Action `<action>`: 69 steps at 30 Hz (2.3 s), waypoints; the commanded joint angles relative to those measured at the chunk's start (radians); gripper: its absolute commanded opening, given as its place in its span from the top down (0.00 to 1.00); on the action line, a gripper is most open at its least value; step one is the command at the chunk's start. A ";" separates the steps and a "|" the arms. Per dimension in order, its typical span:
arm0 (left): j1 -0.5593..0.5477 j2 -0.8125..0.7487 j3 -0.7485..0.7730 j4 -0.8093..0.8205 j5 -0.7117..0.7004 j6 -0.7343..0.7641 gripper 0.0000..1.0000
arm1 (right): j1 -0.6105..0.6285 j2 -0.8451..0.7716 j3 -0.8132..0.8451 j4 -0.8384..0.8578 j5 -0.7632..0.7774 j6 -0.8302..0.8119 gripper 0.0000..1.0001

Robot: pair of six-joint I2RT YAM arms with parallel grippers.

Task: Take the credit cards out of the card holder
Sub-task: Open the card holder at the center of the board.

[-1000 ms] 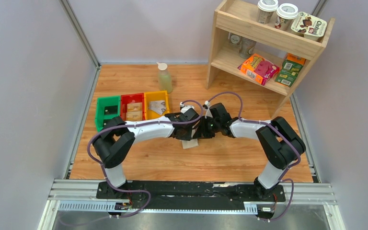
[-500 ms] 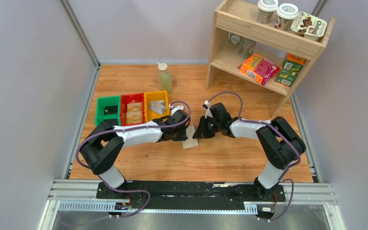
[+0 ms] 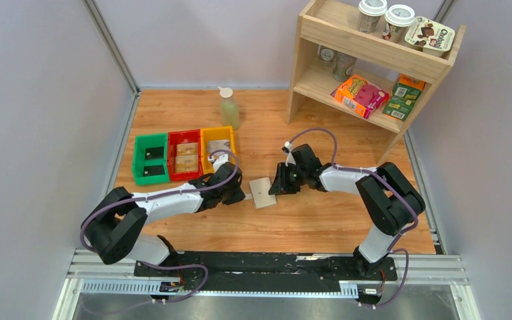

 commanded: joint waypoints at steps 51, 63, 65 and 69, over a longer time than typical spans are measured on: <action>0.002 -0.165 -0.246 0.102 -0.077 -0.185 1.00 | 0.381 0.134 0.449 -0.530 0.731 -0.247 0.00; 0.002 -0.213 -0.247 0.027 -0.117 -0.157 1.00 | 0.267 0.003 0.411 -0.544 0.548 -0.239 0.26; 0.002 -0.219 -0.244 0.012 -0.122 -0.154 1.00 | 0.238 -0.002 0.394 -0.530 0.522 -0.238 0.34; 0.003 -0.236 -0.239 -0.014 -0.135 -0.145 1.00 | 0.190 0.001 0.351 -0.495 0.472 -0.238 0.51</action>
